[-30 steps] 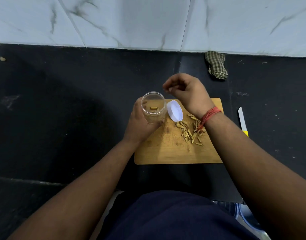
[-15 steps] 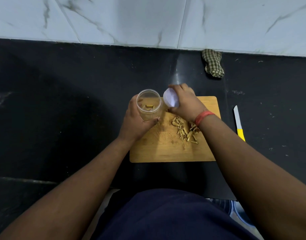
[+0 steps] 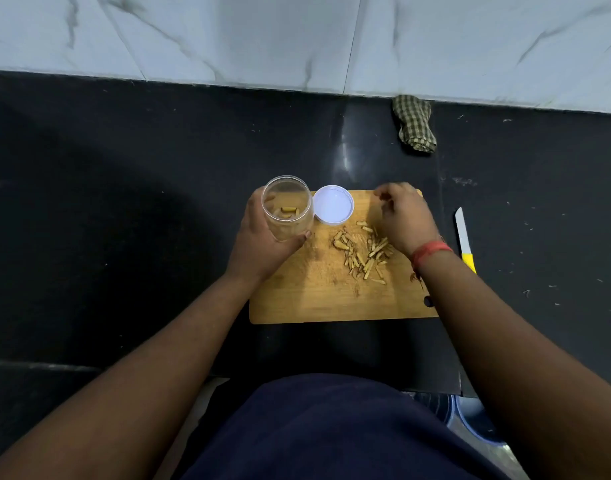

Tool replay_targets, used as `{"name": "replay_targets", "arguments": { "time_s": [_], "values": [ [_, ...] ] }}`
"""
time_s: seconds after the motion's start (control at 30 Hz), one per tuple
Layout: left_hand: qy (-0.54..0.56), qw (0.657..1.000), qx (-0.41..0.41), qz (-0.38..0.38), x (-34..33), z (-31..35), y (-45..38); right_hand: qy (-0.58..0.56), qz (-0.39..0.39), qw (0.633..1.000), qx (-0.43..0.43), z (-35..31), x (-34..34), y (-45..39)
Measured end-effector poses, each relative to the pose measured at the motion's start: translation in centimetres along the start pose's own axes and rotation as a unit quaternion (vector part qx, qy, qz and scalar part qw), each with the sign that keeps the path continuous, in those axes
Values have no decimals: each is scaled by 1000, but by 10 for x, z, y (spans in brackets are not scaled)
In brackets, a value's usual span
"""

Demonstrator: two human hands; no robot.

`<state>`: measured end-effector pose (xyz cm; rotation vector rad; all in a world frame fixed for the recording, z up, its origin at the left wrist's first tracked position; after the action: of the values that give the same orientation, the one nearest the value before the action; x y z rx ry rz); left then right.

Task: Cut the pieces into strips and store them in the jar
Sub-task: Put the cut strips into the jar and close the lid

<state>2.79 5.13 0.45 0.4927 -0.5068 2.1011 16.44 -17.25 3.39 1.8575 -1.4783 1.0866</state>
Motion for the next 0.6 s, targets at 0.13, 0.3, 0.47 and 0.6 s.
{"name": "replay_targets", "arguments": {
  "time_s": [0.13, 0.3, 0.47, 0.6],
  "values": [
    [5, 1000, -2, 2, -2, 0, 1, 108, -102, 989, -13, 13, 17, 37],
    [-2, 1000, 3, 4, -2, 0, 1, 161, -154, 975, 8, -4, 3, 67],
    [-2, 1000, 4, 2, -2, 0, 0, 102, -101, 989, 15, -16, -10, 68],
    [-3, 1000, 1, 1, -2, -1, 1, 189, -42, 980, 54, -16, -14, 55]
  ]
}}
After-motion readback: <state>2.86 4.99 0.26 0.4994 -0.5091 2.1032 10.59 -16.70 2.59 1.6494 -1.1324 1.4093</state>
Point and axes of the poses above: each hand's wrist, its own y-axis away from the middle knuckle, its own x-axis out of the back of the hand, z = x × y, the point moved 1 cm from there along -y, towards the middle knuckle, and after that the axes turned 10 degrees about z, right-handed, at the moved point
